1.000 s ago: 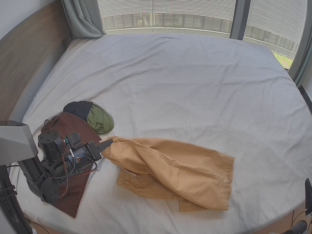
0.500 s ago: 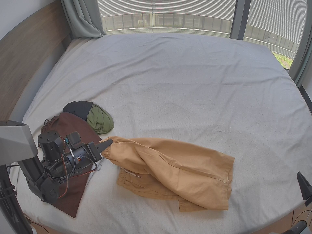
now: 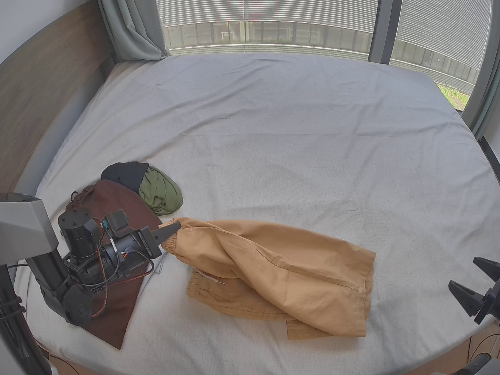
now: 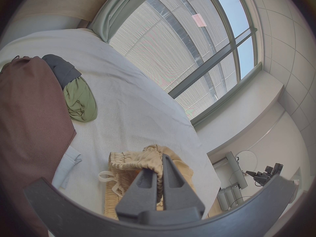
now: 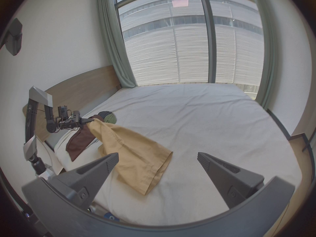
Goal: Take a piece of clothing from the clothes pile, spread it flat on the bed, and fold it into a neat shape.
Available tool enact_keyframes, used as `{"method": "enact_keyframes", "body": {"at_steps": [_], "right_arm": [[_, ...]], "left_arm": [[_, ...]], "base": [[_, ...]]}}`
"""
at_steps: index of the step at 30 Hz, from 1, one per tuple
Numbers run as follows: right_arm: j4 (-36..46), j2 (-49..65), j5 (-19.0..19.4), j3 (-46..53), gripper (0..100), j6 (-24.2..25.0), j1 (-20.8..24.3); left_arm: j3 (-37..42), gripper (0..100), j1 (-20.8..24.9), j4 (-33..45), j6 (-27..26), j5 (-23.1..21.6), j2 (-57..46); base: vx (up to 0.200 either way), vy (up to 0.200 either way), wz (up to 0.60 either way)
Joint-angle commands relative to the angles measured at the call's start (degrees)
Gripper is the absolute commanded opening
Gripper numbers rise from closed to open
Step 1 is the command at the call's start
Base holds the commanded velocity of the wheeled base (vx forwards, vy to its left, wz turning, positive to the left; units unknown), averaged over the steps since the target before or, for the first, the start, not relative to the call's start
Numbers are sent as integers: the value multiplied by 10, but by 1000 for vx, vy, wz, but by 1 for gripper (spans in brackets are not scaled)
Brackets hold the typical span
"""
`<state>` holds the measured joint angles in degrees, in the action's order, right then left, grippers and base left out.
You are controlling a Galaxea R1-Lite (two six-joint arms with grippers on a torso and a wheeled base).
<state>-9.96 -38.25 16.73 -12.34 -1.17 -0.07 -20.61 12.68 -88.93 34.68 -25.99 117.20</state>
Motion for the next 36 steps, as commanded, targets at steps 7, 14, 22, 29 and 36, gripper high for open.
{"method": "enact_keyframes", "body": {"at_steps": [7,14,22,29,36], "right_arm": [[-2,-116,18,-5,100,-16,17],[-6,-167,28,-18,100,-15,38],[-7,-223,89,-50,100,-10,60],[-16,-288,96,-56,100,-9,65],[-133,-365,109,-40,100,36,77]], "left_arm": [[1,0,3,0,-1,-2,-5],[3,0,6,0,-1,-2,-12],[3,0,6,0,-3,-2,-17],[4,0,8,0,-3,-2,-22],[5,0,9,0,-2,-3,-20]], "base": [[0,0,0],[0,0,0],[0,0,0],[0,0,0],[0,0,0]]}}
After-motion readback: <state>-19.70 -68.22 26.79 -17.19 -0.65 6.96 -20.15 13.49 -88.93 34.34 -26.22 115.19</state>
